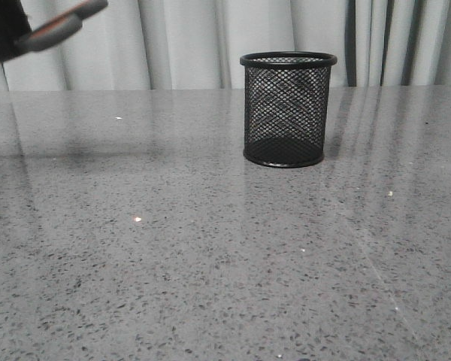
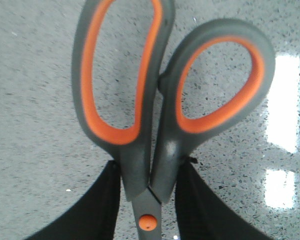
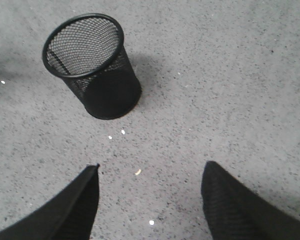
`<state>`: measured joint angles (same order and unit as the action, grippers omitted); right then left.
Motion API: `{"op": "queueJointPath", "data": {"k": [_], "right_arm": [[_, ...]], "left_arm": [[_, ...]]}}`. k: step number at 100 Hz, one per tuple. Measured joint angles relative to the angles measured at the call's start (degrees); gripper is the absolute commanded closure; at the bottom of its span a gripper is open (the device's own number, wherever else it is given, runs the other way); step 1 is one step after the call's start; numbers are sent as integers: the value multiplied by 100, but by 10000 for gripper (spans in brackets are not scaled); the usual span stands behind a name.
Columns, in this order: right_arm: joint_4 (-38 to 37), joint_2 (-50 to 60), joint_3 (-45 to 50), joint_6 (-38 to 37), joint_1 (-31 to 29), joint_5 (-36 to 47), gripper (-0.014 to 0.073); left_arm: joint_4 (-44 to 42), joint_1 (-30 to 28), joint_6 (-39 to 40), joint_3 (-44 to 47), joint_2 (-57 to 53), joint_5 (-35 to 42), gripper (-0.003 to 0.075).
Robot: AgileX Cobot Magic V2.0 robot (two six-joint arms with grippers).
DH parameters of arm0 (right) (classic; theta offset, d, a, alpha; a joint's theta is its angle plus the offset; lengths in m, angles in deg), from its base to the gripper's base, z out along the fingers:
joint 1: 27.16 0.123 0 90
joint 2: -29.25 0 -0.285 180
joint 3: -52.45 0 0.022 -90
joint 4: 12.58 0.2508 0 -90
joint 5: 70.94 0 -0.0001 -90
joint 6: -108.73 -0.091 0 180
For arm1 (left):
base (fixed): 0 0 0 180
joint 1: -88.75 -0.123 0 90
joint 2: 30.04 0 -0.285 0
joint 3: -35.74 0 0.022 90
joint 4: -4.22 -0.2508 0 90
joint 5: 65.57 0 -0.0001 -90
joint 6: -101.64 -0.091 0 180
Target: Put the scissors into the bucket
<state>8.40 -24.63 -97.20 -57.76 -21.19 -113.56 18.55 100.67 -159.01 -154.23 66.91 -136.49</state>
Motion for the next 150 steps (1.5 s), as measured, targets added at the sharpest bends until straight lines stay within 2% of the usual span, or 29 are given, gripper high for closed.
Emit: {"op": "queueJointPath", "data": {"k": [19, 50, 85, 114, 150], "right_arm": [[452, 0, 0, 172, 0, 125, 190], [2848, 0, 0, 1628, 0, 178, 190], [4423, -10, -9, 2349, 0, 128, 190], [4877, -277, -204, 2534, 0, -193, 190], [5024, -918, -680, 2573, 0, -663, 190]], "left_arm": [[36, 90, 13, -138, -248, -46, 657], [58, 786, 344, -665, -442, -92, 657], [-155, 1871, 936, -1250, -476, -116, 656], [-880, 2766, 1340, -1312, -476, -143, 656], [-1049, 3230, 1752, -1312, -476, -7, 656]]}}
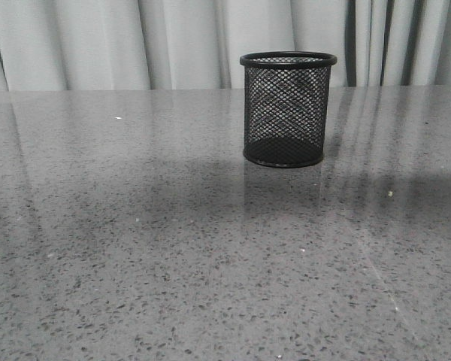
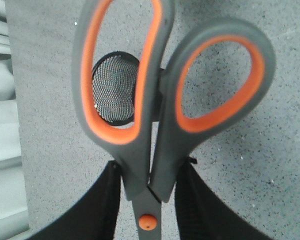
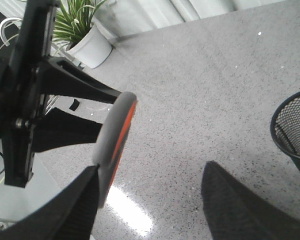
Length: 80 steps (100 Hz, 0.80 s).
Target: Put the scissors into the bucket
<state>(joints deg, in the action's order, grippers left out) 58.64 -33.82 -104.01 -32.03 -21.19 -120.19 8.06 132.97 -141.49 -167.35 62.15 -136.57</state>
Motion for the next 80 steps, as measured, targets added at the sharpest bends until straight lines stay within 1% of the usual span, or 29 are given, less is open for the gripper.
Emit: {"op": "queueJointPath", "data": {"k": [22, 46, 65, 80], "right_arm": [[273, -105, -14, 122, 95, -36, 190], [371, -290, -14, 172, 433, 22, 190], [512, -550, -14, 298, 753, 229, 190], [548, -827, -185, 362, 934, 328, 190]], "left_arm": [[-22, 38, 105, -8, 38, 35, 656], [-33, 38, 136, -8, 129, 122, 656], [-33, 38, 158, -8, 158, 149, 656], [-33, 46, 158, -8, 173, 158, 656]]}}
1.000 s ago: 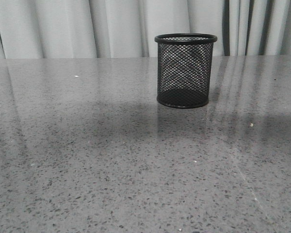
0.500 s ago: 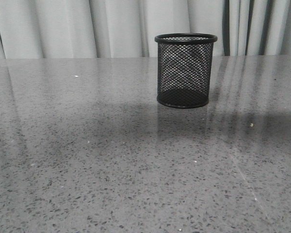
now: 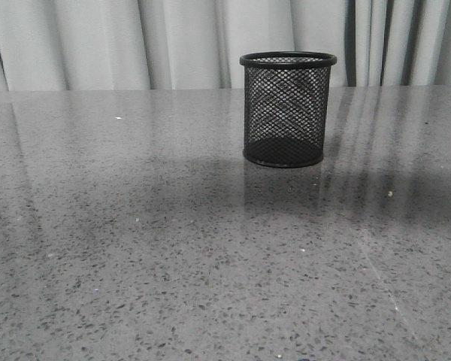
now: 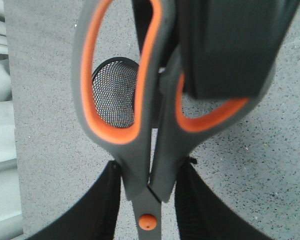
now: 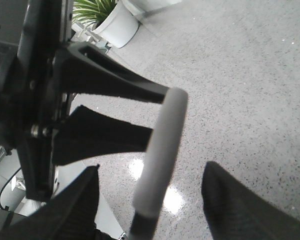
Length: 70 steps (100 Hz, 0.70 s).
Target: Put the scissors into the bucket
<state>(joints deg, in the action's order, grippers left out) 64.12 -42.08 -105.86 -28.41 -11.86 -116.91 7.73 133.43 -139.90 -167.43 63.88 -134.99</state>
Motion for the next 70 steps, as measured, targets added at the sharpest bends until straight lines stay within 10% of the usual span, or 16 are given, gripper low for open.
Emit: {"op": "queueJointPath", "data": {"k": [21, 39, 54, 70], "right_arm": [[40, -286, -289, 37, 41, 12, 209], [54, -436, -334, 49, 41, -9, 458], [-7, -459, -334, 69, 41, 14, 666], [-7, -472, -334, 117, 41, -54, 666]], "left_arm": [[0, 0, 0, 0, 5, 0, 656], [0, 0, 0, 0, 5, 0, 616], [-11, 0, 0, 0, 5, 4, 415], [-11, 15, 0, -3, 14, 28, 239]]}}
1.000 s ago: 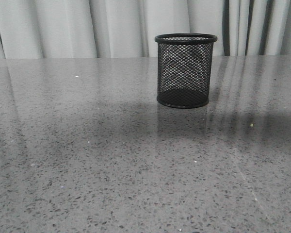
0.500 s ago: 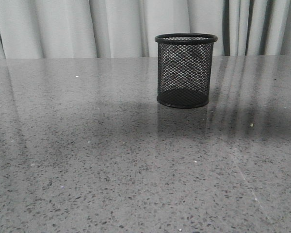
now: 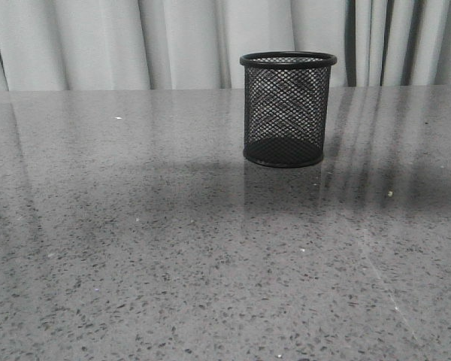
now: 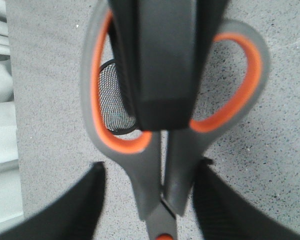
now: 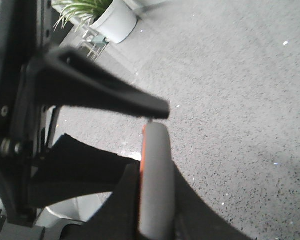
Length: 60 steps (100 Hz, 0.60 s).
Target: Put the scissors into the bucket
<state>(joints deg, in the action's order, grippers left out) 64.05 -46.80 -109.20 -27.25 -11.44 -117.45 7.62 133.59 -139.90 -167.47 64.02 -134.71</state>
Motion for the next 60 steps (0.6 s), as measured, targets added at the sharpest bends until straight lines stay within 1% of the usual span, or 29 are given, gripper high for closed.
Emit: {"op": "queueJointPath", "data": {"k": [15, 30, 43, 50, 60], "right_arm": [[-21, 0, 0, 36, 0, 52, 666], [-141, 0, 0, 46, -29, 131, 666], [-312, 0, 0, 58, -180, 260, 636], [-415, 0, -13, 58, -284, 322, 638], [-756, 23, -143, 58, -397, 362, 638]], "left_arm": [[-112, 5, 37, 0, -44, 0, 241], [-619, -40, 451, 0, -337, 4, 250], [-749, -373, 891, 0, -677, 4, 251], [-749, -599, 1095, 0, -840, 4, 258], [-711, -934, 1336, 0, -1036, 4, 276]]}}
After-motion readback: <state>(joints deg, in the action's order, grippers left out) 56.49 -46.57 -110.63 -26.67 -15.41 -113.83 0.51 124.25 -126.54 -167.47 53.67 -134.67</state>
